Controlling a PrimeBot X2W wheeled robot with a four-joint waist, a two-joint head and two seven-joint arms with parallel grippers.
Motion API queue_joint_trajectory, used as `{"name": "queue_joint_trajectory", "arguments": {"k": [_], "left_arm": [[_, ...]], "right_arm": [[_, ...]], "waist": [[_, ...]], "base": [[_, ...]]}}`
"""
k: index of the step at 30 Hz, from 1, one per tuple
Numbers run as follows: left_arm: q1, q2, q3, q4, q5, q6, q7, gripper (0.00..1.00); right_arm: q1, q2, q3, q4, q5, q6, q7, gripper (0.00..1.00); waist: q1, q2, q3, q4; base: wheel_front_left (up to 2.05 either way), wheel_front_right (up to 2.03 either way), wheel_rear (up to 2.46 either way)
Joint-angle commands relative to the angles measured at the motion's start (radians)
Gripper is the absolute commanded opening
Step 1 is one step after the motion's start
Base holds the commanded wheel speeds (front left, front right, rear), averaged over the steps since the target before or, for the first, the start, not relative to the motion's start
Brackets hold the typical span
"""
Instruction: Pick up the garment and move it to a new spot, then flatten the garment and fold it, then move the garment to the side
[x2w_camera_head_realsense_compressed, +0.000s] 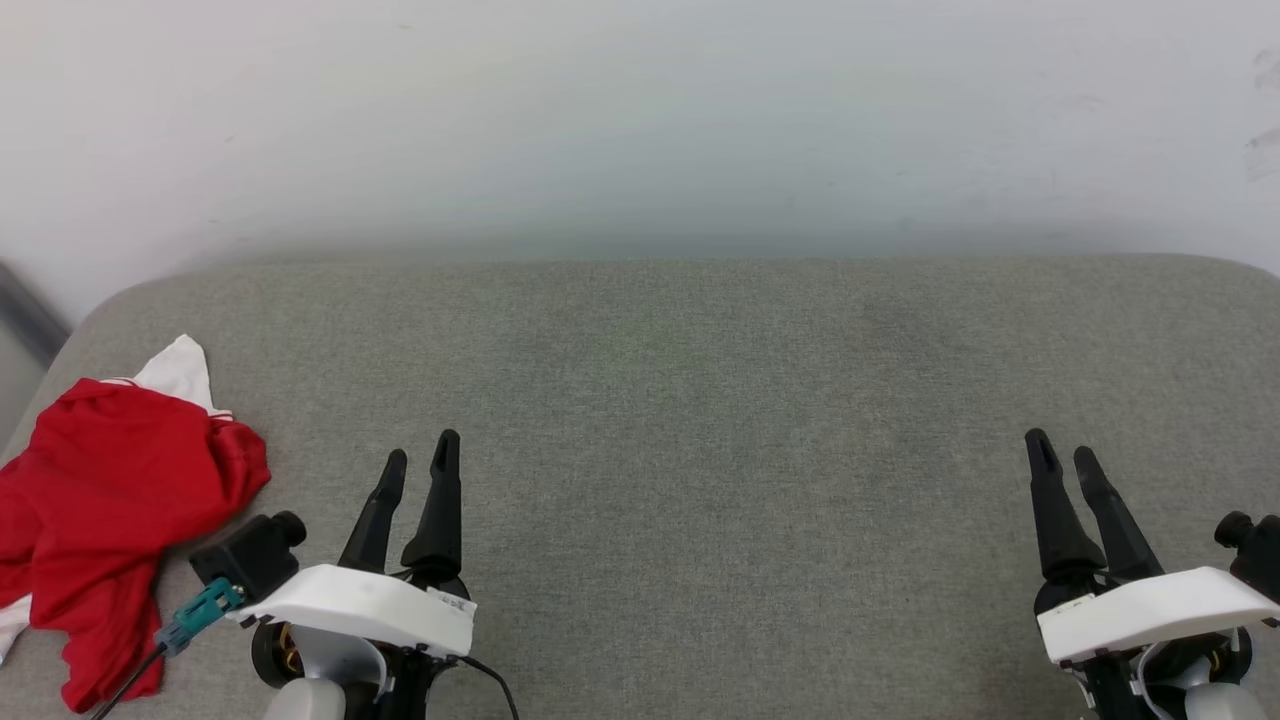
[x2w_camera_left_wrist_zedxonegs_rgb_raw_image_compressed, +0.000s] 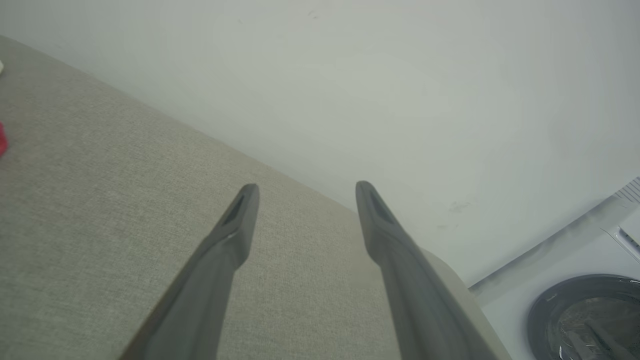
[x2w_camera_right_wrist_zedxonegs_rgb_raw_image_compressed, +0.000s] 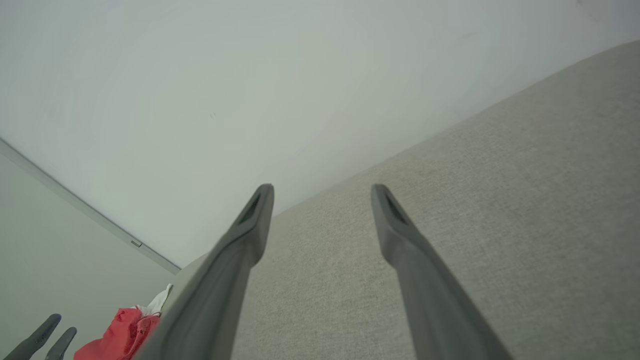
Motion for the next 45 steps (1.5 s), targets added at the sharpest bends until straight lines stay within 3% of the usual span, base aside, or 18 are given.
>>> {"name": "queue_joint_trajectory", "arguments": {"k": [1, 15, 45], "left_arm": [[-0.019, 0.008, -0.011, -0.013, 0.050, 0.004, -0.013, 1.00], [-0.031, 0.045, -0.079, -0.004, 0.271, 0.059, -0.056, 1.00], [-0.045, 0.073, -0.147, 0.036, 0.507, 0.133, -0.124, 1.00]], "right_arm": [[-0.003, -0.008, 0.003, -0.019, -0.049, 0.000, -0.006, 1.00], [0.009, 0.004, 0.002, -0.033, -0.268, 0.000, 0.013, 1.00], [0.047, 0.031, -0.017, -0.132, -0.550, 0.000, 0.050, 1.00]], "waist": [[0.0000, -0.0001, 0.000, 0.001], [0.0000, -0.0001, -0.002, 0.003], [0.0000, -0.0001, -0.002, 0.011]], "base": [[0.00, 0.00, 0.00], [0.00, 0.00, 0.00], [0.00, 0.00, 0.00]]}}
